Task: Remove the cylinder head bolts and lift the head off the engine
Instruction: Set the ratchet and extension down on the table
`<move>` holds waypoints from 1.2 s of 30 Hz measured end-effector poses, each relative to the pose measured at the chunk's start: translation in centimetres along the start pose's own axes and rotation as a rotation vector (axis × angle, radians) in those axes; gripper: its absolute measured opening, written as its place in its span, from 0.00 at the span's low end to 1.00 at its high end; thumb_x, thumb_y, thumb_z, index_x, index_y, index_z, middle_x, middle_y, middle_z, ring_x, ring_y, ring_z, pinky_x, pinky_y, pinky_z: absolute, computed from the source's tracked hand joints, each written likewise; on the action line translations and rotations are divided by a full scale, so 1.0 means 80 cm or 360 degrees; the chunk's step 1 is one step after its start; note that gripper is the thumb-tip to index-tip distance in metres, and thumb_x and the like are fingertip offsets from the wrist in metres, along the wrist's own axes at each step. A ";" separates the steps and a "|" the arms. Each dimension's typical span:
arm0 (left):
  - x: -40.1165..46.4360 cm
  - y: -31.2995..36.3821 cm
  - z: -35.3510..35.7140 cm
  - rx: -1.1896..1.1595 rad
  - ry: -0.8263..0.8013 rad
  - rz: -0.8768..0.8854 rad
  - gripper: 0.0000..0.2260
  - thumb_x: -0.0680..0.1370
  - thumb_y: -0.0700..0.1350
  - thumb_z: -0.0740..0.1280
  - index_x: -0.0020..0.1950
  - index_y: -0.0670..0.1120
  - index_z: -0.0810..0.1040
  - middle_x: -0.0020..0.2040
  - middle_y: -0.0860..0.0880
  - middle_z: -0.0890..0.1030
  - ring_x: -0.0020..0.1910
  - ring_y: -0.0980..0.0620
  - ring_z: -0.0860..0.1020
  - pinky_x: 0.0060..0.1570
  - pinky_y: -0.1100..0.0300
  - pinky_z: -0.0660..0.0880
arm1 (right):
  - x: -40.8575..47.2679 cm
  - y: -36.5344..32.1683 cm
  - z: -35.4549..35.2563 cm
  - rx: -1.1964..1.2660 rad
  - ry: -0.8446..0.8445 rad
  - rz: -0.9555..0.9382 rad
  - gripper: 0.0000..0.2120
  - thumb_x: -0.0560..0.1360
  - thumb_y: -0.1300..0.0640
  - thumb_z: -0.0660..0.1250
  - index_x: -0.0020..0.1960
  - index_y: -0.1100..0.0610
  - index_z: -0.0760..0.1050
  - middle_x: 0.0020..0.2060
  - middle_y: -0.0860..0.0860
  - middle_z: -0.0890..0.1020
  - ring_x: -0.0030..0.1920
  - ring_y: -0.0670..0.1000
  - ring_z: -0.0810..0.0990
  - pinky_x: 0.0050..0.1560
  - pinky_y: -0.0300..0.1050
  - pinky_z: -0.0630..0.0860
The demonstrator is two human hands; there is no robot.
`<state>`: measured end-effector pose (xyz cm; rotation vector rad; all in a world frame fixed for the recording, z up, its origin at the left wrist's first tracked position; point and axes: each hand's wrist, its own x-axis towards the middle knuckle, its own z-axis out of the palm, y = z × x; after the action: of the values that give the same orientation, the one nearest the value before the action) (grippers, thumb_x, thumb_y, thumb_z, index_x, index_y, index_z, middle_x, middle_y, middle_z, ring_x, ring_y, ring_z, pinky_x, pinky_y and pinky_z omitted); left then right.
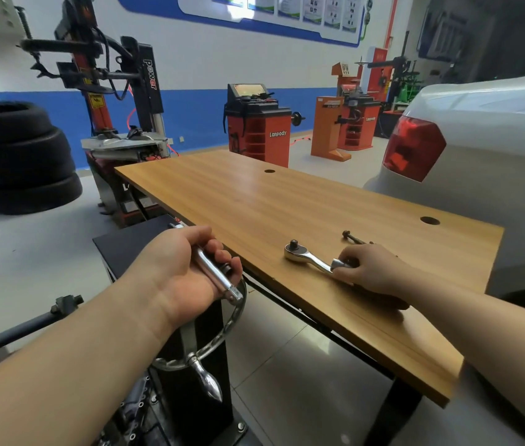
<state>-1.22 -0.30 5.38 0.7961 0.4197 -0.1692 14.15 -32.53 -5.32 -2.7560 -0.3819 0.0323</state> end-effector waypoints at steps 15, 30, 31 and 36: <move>0.000 -0.028 0.022 0.0049 0.0072 0.0144 0.14 0.85 0.51 0.68 0.45 0.43 0.77 0.30 0.48 0.75 0.32 0.50 0.75 0.53 0.47 0.82 | -0.086 -0.134 -0.029 0.0571 0.0654 -0.0386 0.16 0.77 0.35 0.63 0.56 0.43 0.80 0.45 0.39 0.83 0.47 0.40 0.81 0.45 0.39 0.76; 0.003 -0.041 0.038 0.0368 0.0102 0.0187 0.18 0.84 0.57 0.67 0.63 0.43 0.78 0.48 0.45 0.74 0.44 0.47 0.72 0.52 0.49 0.76 | -0.098 -0.156 -0.029 0.2335 -0.0279 0.0031 0.17 0.71 0.53 0.76 0.57 0.60 0.85 0.43 0.57 0.85 0.37 0.51 0.82 0.34 0.41 0.78; 0.002 -0.038 0.034 0.0306 0.0119 0.0163 0.16 0.85 0.55 0.66 0.62 0.43 0.79 0.46 0.46 0.75 0.43 0.48 0.73 0.52 0.49 0.77 | -0.083 -0.144 -0.034 0.2119 -0.0079 0.0091 0.16 0.74 0.54 0.75 0.58 0.60 0.84 0.43 0.56 0.86 0.37 0.51 0.83 0.35 0.41 0.79; 0.003 -0.040 0.020 0.0168 0.0119 0.0138 0.11 0.87 0.48 0.64 0.59 0.42 0.82 0.49 0.44 0.76 0.46 0.46 0.76 0.52 0.44 0.81 | 0.000 -0.091 -0.022 0.0362 0.0506 0.0205 0.09 0.83 0.53 0.68 0.60 0.52 0.85 0.44 0.47 0.85 0.42 0.51 0.83 0.38 0.45 0.79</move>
<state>-1.44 -3.65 4.20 0.9252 0.4487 -0.0816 12.39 -26.58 -1.15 -2.4997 -0.1065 -0.3071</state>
